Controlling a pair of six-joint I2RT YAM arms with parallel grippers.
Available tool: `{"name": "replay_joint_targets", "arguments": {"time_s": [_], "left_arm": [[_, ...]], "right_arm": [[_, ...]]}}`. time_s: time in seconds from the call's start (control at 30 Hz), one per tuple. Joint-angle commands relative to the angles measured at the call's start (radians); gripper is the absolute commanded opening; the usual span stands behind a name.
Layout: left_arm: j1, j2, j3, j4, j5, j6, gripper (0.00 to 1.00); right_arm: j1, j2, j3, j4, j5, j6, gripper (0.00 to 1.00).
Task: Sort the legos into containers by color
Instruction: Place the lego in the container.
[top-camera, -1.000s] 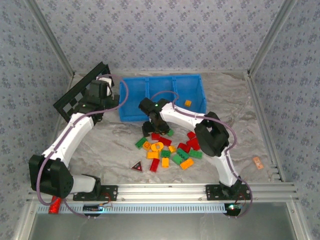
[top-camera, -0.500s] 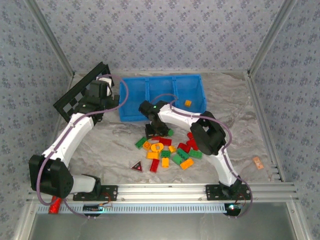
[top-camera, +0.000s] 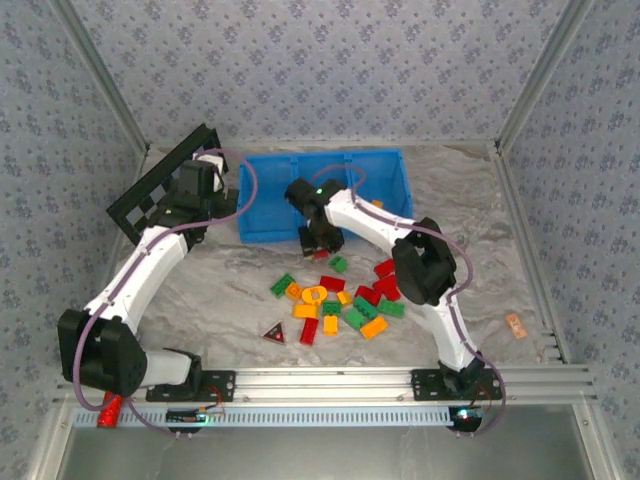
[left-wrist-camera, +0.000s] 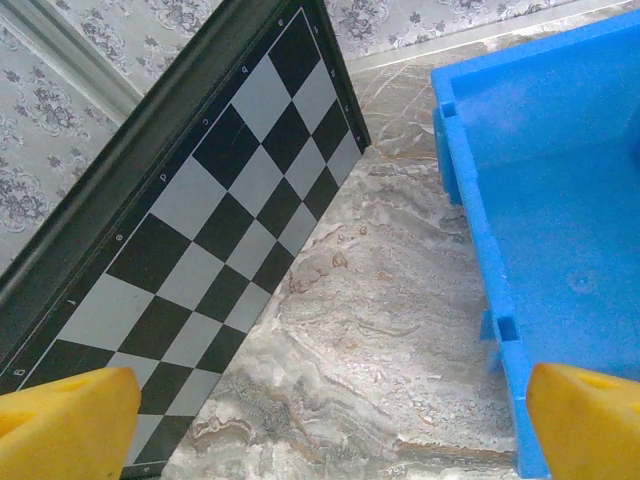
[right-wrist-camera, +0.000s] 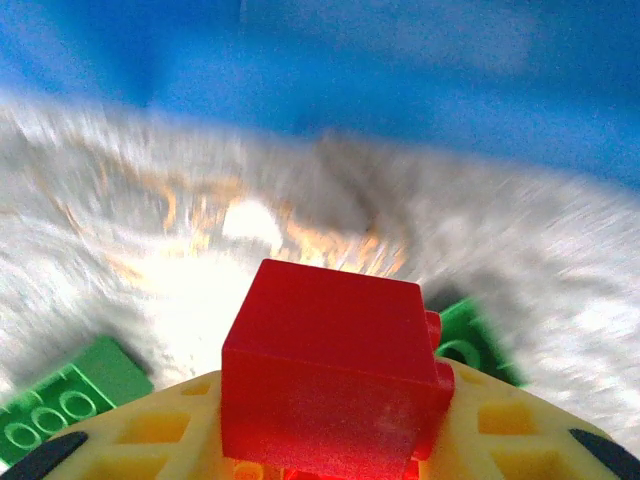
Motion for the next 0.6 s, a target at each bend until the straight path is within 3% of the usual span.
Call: {"name": "replay_joint_targets", "arguments": {"time_s": [0.0,0.43,0.57], "left_arm": [[-0.002,-0.007,0.005,0.015,-0.017,0.015,0.99],[-0.003,0.009,0.004,0.015,-0.02,0.018,0.99],[-0.004,0.015,0.014,0.0,-0.008,0.009,0.99]], "right_arm": [[-0.052,-0.013,0.11,-0.07,0.104,-0.088,0.36],[-0.128,0.285,0.551,-0.002,0.169,-0.221,0.36],[-0.137,0.347,0.597,0.01,0.184,-0.238,0.37]]}}
